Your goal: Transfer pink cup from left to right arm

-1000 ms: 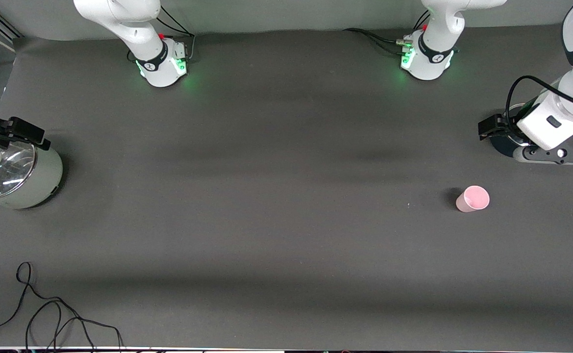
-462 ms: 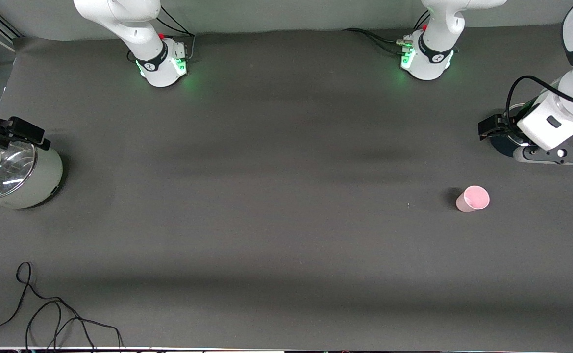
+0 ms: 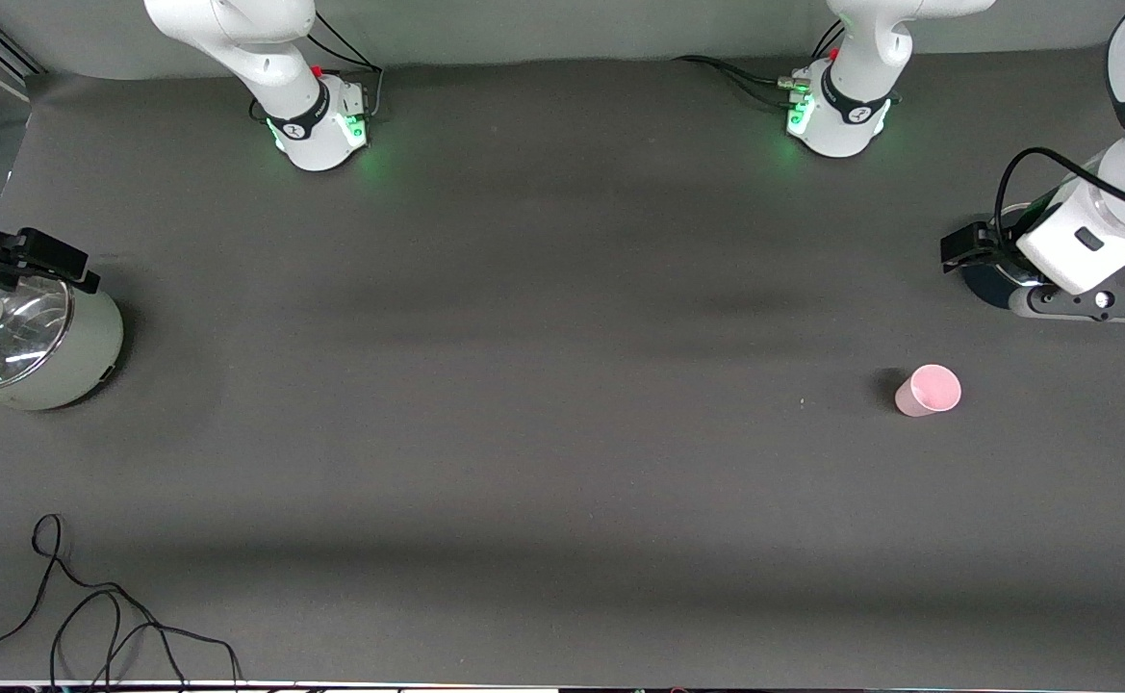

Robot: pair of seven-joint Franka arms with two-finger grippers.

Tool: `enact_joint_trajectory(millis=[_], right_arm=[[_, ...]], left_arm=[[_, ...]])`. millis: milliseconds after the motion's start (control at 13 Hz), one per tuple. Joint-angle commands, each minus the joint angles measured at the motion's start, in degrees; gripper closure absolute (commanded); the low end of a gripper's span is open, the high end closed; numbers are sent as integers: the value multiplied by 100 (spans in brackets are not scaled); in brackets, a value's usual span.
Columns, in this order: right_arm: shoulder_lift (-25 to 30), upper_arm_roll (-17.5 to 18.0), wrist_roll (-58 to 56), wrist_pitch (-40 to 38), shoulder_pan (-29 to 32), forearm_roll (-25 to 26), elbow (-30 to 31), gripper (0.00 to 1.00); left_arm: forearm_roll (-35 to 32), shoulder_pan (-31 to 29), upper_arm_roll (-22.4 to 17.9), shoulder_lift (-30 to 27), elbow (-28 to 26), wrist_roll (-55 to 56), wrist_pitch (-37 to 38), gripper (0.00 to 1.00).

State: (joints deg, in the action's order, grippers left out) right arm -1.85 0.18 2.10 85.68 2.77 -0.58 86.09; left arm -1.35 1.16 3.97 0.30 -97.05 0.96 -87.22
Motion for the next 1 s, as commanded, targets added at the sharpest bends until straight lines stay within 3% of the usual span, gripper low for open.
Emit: enact_joint_trajectory(millis=[0, 923], right_arm=[[53, -27, 107, -78, -39, 76, -48, 0], [88, -27, 98, -96, -39, 76, -48, 0]], left_arm=[[21, -19, -19, -126, -104, -79, 56, 0], [29, -230, -46, -109, -121, -727, 126, 0]])
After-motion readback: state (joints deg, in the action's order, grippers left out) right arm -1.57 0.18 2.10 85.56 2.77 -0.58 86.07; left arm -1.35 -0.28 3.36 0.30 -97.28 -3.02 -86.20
